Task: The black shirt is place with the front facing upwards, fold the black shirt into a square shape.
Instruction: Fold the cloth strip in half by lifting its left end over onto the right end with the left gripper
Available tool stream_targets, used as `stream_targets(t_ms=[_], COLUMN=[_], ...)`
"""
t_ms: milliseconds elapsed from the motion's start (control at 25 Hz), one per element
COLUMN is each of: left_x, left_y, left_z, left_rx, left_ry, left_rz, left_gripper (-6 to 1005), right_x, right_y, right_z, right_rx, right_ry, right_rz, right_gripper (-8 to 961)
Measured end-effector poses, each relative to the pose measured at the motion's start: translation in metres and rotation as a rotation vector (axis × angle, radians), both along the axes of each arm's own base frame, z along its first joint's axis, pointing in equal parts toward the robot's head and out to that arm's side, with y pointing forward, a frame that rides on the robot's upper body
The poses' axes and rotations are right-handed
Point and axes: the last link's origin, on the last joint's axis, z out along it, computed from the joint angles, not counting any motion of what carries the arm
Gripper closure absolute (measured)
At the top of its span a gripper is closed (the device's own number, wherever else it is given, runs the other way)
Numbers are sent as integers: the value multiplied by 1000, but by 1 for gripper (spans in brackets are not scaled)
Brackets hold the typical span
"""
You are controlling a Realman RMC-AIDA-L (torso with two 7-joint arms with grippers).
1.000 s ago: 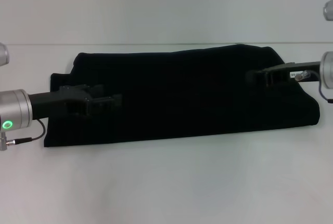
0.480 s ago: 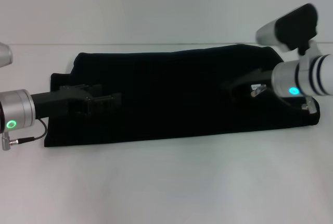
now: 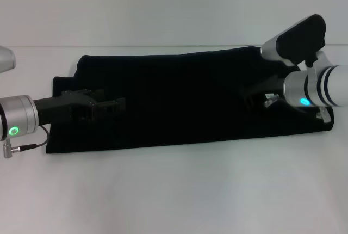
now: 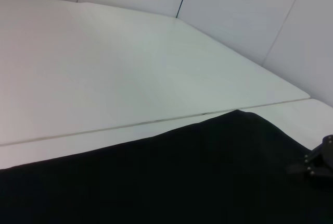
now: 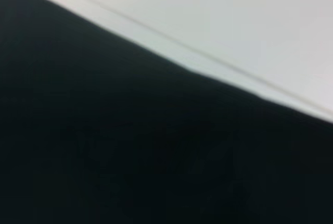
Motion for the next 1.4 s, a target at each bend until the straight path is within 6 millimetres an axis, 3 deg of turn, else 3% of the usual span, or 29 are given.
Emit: stream_targets(t_ms=[240,480,680,960,1400], left_x=[0,0,0,-1,-2], left_y=[0,0,-1,0,2], left_z=[0,-2,-3,-3,-4], left_rx=[1,5,5,8,18], left_ry=[0,-3,-4,-5,3], left_rz=[1,7,10,14,25], left_gripper=[248,248,248,249,249], right_x=[-25,-44,-38,-29,-28], right_y=[1,-6,-10,-10,-4], right_z=[6,-8,-23,-29,-5], right_rx=[-34,-147,-172,-140,-84], right_ry=[89,137,101,55,127], right_rz=[48,66,18,4,45], right_gripper=[954,954,954,954,954])
